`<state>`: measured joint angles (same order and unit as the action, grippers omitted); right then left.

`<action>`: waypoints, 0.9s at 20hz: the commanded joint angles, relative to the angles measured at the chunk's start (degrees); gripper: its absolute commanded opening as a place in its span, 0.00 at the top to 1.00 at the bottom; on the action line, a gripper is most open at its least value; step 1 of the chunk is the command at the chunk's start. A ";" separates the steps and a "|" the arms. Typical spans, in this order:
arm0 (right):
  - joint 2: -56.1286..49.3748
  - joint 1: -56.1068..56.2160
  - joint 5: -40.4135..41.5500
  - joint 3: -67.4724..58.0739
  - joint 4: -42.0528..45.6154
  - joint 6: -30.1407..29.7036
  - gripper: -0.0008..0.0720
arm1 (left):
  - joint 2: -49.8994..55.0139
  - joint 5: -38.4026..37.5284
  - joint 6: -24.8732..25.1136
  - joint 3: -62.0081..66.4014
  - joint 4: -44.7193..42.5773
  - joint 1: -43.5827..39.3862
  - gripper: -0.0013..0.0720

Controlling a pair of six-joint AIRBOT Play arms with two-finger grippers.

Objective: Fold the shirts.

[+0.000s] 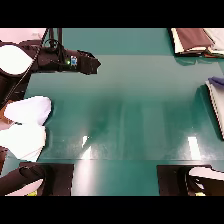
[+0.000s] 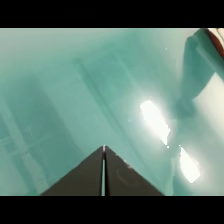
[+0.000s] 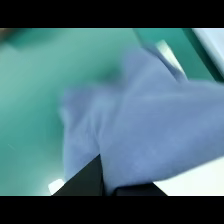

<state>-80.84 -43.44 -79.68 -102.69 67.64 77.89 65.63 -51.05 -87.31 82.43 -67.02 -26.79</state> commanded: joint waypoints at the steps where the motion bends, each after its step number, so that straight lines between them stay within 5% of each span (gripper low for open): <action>1: 4.68 -3.04 -2.40 10.78 9.05 0.11 0.97 | -0.04 -1.16 0.81 0.00 -0.04 0.00 0.95; 3: 6.62 -5.66 -2.67 16.46 10.40 0.09 0.96 | -0.04 -1.42 0.81 0.00 -0.02 -0.02 0.95; 4: 7.39 -6.82 -2.93 18.78 10.51 0.11 0.85 | -0.04 -1.55 0.81 0.00 -0.02 0.00 0.95; 6: 8.72 -9.25 -2.78 22.75 9.99 1.57 0.04 | -0.04 -1.60 0.81 0.00 -0.04 -0.02 0.95; 9: 10.58 -9.68 -1.14 24.00 8.09 5.20 0.04 | -0.04 -1.73 0.81 0.00 -0.02 -0.02 0.94; 12: 13.35 -5.79 2.60 22.88 -4.22 5.18 0.07 | -0.04 -1.70 0.76 0.00 0.13 -0.02 0.94; 18: 19.17 18.47 7.10 20.46 -12.44 5.14 0.08 | -0.07 0.11 0.79 0.02 -0.42 0.15 0.94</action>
<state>-64.10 -35.40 -75.68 -81.60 58.81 82.85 65.60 -52.03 -86.52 82.43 -67.05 -26.79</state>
